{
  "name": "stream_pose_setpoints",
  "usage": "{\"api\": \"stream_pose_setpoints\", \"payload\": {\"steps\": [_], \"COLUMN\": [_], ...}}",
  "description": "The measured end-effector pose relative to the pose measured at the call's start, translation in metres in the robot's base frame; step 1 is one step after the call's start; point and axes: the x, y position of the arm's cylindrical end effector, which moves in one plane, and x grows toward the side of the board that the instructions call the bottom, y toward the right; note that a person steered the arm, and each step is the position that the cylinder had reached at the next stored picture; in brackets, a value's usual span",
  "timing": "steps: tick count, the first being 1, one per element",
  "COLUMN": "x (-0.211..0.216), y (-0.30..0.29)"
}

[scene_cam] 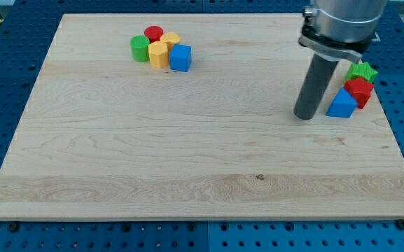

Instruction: Move blue cube left to the blue triangle

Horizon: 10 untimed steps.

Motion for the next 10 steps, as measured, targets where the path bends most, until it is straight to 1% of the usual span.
{"api": "stream_pose_setpoints", "payload": {"steps": [2,3,4,5,6,7,8,9,10], "x": [0.0,0.0,-0.005,-0.026,-0.034,-0.054,-0.09,-0.143,-0.19], "y": [0.048,0.046,0.003,-0.063,-0.161,-0.269,-0.367,-0.433,-0.442]}}
